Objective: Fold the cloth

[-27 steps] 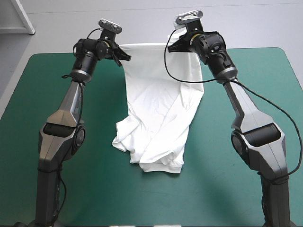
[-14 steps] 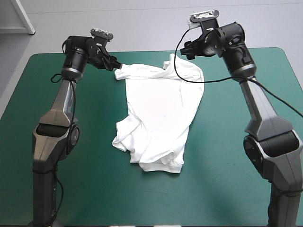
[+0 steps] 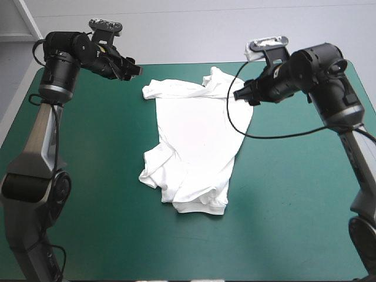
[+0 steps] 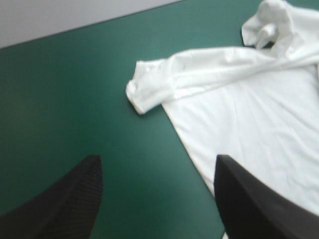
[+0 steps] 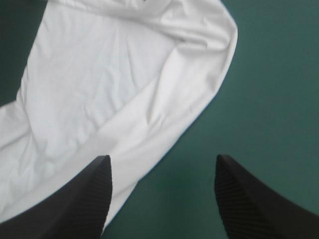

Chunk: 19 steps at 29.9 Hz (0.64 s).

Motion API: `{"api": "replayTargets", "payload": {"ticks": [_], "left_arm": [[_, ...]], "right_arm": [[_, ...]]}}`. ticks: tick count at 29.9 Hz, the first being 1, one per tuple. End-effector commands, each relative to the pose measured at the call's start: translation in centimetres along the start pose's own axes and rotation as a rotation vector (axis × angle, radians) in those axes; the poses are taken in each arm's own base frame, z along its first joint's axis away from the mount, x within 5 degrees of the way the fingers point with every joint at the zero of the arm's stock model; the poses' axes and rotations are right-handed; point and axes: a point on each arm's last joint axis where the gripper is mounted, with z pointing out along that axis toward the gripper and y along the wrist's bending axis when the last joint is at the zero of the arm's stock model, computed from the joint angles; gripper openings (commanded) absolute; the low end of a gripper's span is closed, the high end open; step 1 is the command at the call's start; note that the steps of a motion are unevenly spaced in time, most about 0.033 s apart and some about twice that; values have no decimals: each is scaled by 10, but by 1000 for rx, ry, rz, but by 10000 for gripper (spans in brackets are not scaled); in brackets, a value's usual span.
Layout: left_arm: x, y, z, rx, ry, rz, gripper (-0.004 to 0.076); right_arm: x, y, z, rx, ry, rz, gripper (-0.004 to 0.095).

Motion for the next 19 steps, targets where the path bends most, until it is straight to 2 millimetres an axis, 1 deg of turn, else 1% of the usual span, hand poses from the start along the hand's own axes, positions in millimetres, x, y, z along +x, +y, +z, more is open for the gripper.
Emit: {"api": "replayTargets", "payload": {"ticks": [1, 4, 6, 9, 14, 16, 19], "left_arm": [[24, -10, -47, 10, 38, -3, 475], [57, -18, -44, 74, 145, -35, 475], [79, -23, -34, 112, 222, -59, 475], [109, -34, -13, 153, 309, -73, 475], [152, -60, 32, 160, 372, 9, 475], [163, -65, 46, 124, 360, 28, 475], [168, -67, 60, 123, 318, 6, 475]], "right_arm": [[31, 2, -22, -9, 25, -15, 561], [54, 8, -12, -37, 90, -21, 561], [63, 17, -6, -55, 115, -42, 561], [75, 32, 1, -81, 174, -87, 561], [91, 63, 8, -133, 229, -164, 561], [95, 74, 8, -150, 236, -183, 561], [101, 86, 7, -155, 257, -195, 561]]}}
